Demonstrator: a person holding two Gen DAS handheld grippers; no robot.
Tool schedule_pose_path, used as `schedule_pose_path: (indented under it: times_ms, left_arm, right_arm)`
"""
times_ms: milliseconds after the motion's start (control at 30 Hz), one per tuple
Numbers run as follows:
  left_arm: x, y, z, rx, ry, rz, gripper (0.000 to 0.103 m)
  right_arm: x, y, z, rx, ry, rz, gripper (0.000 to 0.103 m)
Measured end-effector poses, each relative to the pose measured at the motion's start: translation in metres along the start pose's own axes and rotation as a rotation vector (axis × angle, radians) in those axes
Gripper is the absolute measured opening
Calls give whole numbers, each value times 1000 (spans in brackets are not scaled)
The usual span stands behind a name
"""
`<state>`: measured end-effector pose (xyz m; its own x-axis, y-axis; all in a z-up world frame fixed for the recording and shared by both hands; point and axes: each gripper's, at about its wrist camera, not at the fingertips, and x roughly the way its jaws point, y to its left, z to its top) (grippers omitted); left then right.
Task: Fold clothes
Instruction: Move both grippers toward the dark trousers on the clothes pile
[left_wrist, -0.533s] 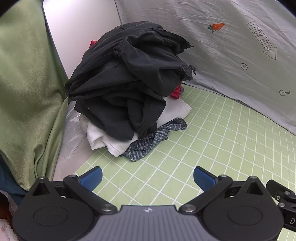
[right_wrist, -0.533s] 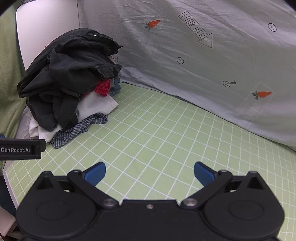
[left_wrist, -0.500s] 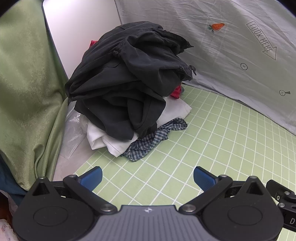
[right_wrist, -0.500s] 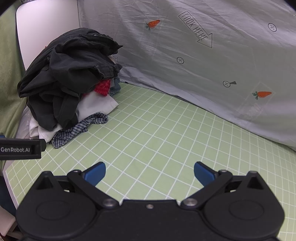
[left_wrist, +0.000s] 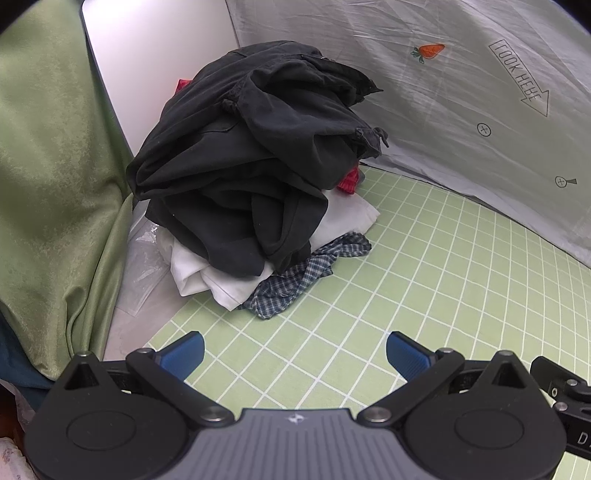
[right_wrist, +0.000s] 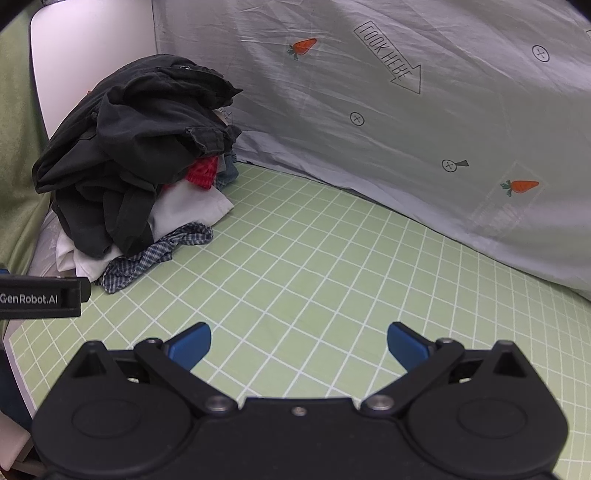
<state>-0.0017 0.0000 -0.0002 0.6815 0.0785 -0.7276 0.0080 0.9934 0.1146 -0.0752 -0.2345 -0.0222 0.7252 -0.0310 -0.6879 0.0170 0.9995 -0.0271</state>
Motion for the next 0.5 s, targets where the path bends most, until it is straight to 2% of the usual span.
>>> schedule_pose_path:
  times_ms: [500]
  left_arm:
    - [0,1,-2,6,4,2,103]
  right_arm:
    - [-2,1,0,-7,-3,0,103]
